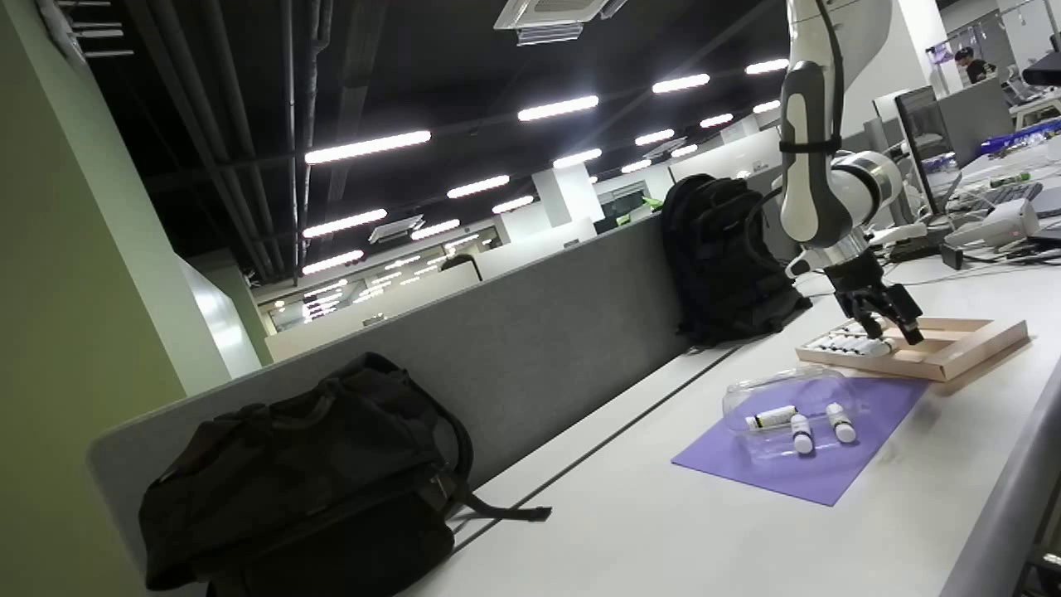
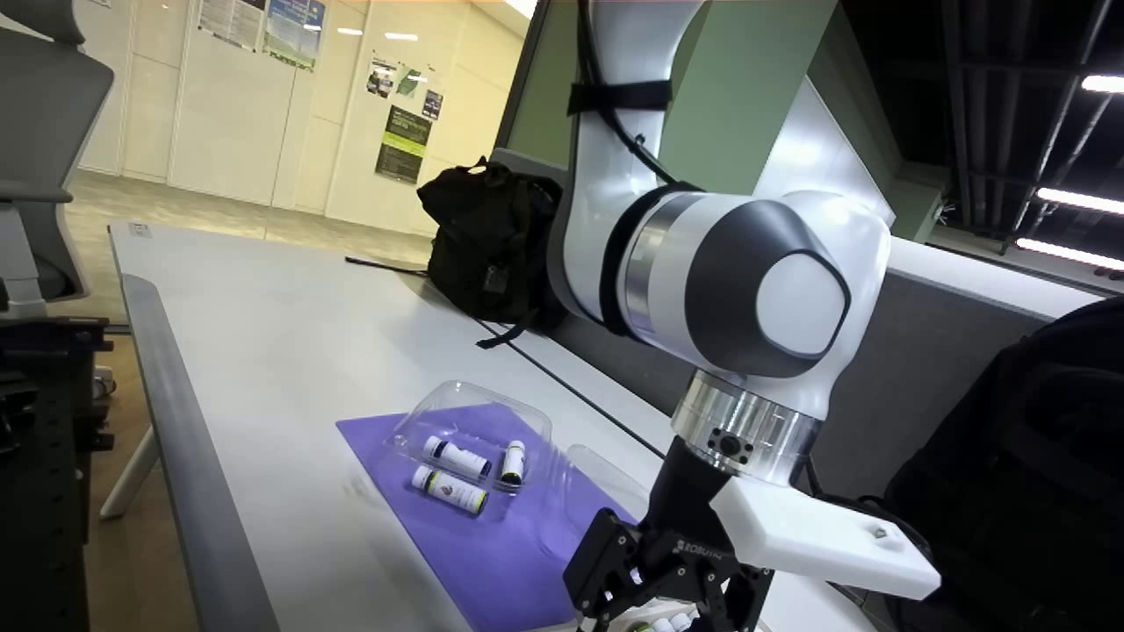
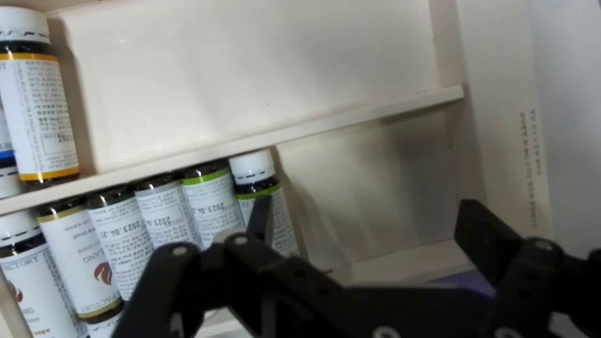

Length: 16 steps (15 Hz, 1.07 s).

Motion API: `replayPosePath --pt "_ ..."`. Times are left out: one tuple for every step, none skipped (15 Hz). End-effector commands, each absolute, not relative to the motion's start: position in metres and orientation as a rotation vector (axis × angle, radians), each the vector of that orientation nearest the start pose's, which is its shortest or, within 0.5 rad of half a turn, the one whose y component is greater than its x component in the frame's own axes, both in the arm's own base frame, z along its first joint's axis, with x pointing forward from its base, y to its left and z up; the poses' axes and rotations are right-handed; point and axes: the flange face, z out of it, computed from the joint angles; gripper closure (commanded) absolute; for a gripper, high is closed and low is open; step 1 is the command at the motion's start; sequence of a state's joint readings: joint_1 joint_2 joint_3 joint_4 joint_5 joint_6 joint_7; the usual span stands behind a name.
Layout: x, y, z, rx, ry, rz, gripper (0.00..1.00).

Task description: Take one bottle out of the tray and put it in the clear container

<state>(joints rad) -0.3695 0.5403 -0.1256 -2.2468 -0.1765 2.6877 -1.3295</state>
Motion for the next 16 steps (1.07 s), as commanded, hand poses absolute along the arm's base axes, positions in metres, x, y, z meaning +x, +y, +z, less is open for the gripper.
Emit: replayPosePath --pt "0.463 -0.255 0.117 -2.776 -1.478 0.254 0.0" --pt "0.463 -0.255 0.116 -2.777 -1.482 0.247 0.0" --pt "0.463 -0.256 0.114 -2.779 -1.484 0.244 0.0" --pt "0.462 -0.257 0.113 -2.777 -1.49 0.233 0.0" --pt "0.461 -0.257 0.112 -2.776 -1.496 0.224 0.0" --pt "0.461 -0.257 0.111 -2.781 -1.503 0.205 0.0" --pt "0.46 -0.256 0.11 -2.785 -1.523 0.181 0.0" --pt "0.46 -0.255 0.109 -2.787 -1.545 0.161 0.0" --pt "0.46 -0.254 0.107 -2.788 -1.562 0.139 0.0" --pt "0.46 -0.253 0.106 -2.787 -1.566 0.133 0.0" --pt "0.46 -0.252 0.104 -2.784 -1.563 0.124 0.0" --pt "0.46 -0.251 0.102 -2.782 -1.555 0.126 0.0" --pt "0.46 -0.25 0.1 -2.777 -1.543 0.137 0.0" --pt "0.46 -0.25 0.099 -2.773 -1.536 0.141 0.0" --pt "0.46 -0.25 0.098 -2.772 -1.535 0.142 0.0" --pt "0.459 -0.25 0.097 -2.771 -1.53 0.142 0.0"
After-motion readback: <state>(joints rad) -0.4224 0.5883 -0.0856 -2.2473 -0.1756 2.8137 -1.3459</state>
